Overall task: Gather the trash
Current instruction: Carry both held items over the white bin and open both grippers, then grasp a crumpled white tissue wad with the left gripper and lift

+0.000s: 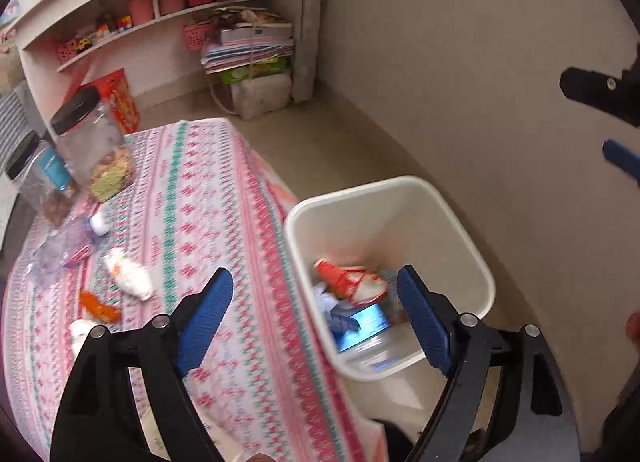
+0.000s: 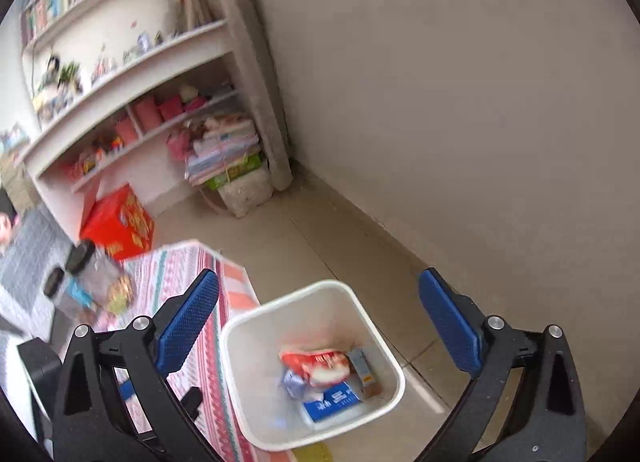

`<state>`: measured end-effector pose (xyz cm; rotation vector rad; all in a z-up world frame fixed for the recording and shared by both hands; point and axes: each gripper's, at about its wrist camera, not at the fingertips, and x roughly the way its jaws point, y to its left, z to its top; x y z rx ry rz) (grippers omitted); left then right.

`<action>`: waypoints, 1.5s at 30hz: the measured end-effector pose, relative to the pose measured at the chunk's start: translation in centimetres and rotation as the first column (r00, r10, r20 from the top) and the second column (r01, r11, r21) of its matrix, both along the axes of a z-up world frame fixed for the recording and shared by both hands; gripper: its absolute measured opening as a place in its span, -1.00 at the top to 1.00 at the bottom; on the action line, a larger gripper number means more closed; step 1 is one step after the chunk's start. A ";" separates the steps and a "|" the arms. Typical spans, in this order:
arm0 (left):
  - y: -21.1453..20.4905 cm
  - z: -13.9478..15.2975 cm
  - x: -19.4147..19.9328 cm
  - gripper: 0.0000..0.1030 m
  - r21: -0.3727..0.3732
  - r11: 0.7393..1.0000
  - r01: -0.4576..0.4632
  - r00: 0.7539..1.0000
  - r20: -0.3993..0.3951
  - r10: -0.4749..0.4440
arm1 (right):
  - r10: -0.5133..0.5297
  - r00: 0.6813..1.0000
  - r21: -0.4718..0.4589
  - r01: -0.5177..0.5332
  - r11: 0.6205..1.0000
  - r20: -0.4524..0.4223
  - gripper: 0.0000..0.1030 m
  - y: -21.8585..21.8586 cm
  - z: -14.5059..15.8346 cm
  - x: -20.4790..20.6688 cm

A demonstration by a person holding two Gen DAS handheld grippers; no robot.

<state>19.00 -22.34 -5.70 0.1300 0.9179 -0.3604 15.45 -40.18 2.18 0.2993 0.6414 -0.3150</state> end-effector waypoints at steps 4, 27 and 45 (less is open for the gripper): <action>2.9 -1.2 -0.5 -0.64 0.079 0.997 -0.026 1.000 -0.001 0.026 | 0.084 0.990 -0.060 -0.091 0.994 -0.113 -0.86 3.3 -1.2 1.6; 23.8 -9.6 6.1 -0.18 0.076 0.912 -0.403 0.832 -0.383 0.400 | 0.303 0.893 -0.066 -0.343 0.937 -0.333 -0.86 17.5 -6.1 7.4; 30.6 -1.5 1.3 0.35 -0.082 0.895 -0.439 0.879 -0.245 0.409 | 0.515 0.748 -0.022 -0.575 0.818 -0.418 -0.66 29.3 -12.6 13.6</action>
